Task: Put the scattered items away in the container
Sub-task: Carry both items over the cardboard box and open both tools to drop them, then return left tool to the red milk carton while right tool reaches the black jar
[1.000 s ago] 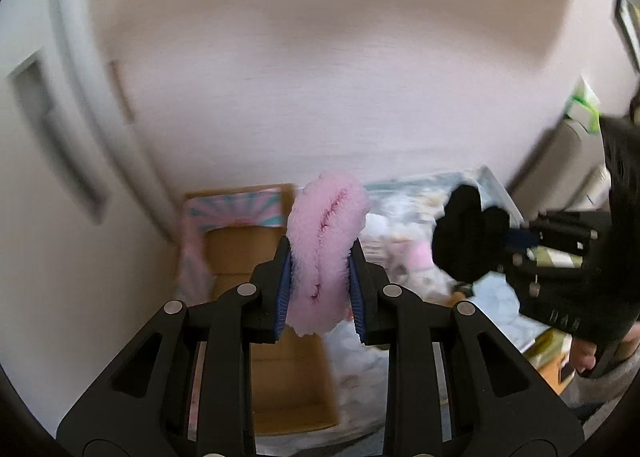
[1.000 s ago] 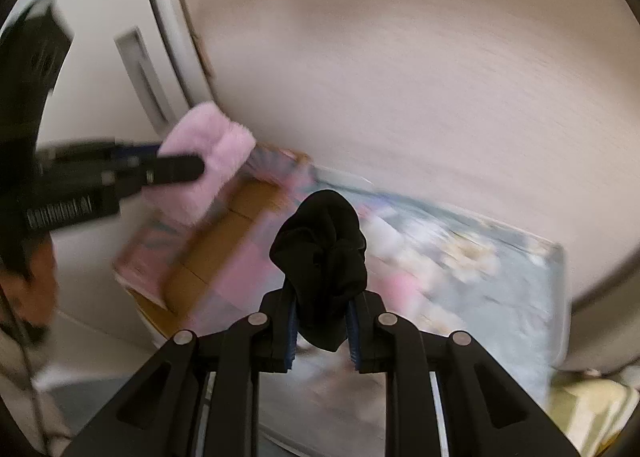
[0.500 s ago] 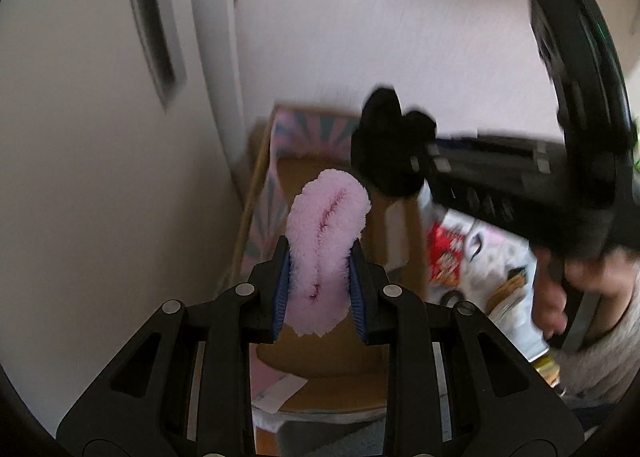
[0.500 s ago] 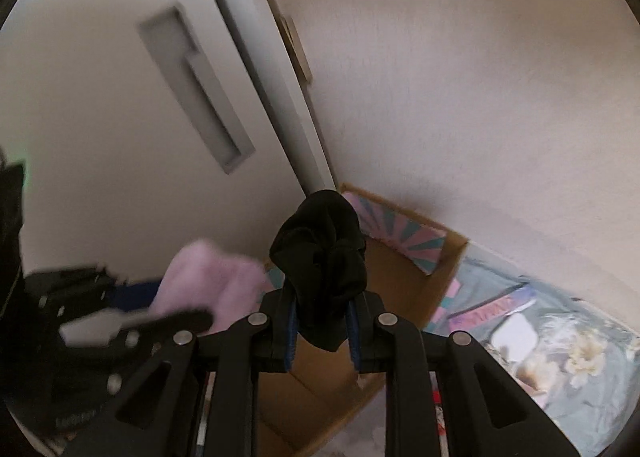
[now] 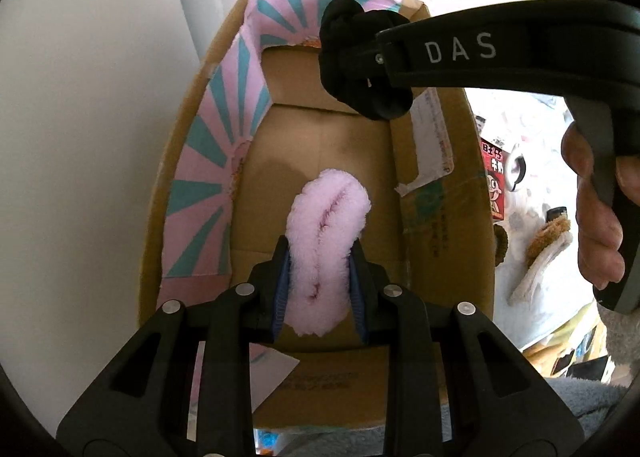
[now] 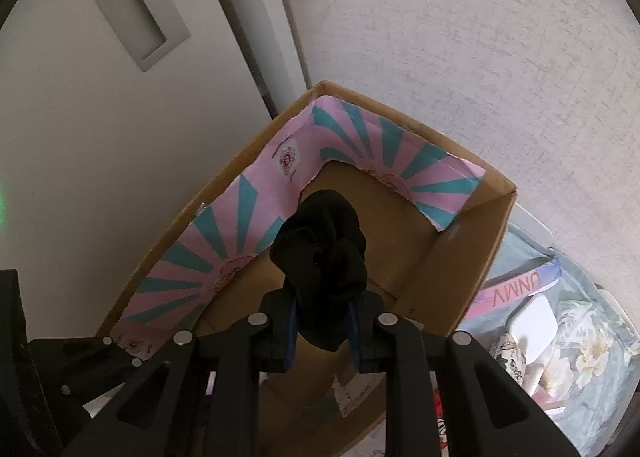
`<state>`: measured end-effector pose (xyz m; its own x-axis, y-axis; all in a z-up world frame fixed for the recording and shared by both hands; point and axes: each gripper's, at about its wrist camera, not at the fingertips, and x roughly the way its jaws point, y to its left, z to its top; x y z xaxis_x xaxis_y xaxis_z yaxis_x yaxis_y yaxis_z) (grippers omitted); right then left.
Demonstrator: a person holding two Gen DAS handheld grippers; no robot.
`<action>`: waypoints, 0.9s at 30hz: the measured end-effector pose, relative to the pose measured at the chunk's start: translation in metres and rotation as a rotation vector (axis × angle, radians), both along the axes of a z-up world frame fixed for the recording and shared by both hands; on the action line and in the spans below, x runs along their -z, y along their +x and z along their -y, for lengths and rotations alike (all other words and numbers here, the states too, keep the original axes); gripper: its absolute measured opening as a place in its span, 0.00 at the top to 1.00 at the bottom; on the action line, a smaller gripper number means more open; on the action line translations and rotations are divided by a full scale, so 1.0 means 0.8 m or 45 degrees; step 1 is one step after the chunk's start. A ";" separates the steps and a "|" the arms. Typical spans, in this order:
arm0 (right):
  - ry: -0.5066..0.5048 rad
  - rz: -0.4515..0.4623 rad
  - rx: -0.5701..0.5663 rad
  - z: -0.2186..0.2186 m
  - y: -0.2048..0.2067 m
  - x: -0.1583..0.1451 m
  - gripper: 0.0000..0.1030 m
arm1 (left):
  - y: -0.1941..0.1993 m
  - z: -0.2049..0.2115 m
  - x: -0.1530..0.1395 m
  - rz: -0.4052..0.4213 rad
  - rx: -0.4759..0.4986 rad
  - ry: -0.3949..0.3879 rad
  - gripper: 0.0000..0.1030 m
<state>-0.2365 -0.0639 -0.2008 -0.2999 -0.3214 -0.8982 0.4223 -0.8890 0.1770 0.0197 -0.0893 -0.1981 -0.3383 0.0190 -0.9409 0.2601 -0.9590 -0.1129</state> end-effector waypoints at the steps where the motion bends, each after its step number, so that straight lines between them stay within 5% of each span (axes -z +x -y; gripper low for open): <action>1: -0.001 -0.001 -0.003 0.000 0.000 0.000 0.82 | 0.002 0.000 -0.001 -0.002 -0.002 0.000 0.78; 3: -0.013 -0.007 -0.008 -0.001 0.000 0.000 0.82 | 0.006 -0.003 -0.005 -0.017 0.015 0.006 0.77; 4: -0.025 -0.015 -0.013 -0.002 0.000 -0.001 0.81 | 0.006 -0.004 -0.007 -0.029 0.028 0.007 0.69; 5: -0.037 -0.021 -0.021 -0.002 0.000 -0.003 0.79 | 0.003 -0.006 -0.011 -0.046 0.049 0.010 0.45; 7: -0.034 -0.036 -0.013 -0.004 0.000 -0.007 0.48 | 0.004 -0.011 -0.024 -0.079 0.061 -0.033 0.02; 10: -0.050 -0.122 -0.014 -0.011 0.006 -0.023 0.32 | 0.015 -0.011 -0.052 -0.188 0.061 -0.058 0.01; 15: -0.065 -0.199 0.053 -0.026 0.011 -0.055 0.31 | 0.033 0.006 -0.088 -0.295 -0.020 -0.045 0.01; 27: -0.125 -0.343 0.146 -0.044 0.067 -0.122 0.31 | 0.031 0.012 -0.116 -0.320 -0.045 -0.067 0.01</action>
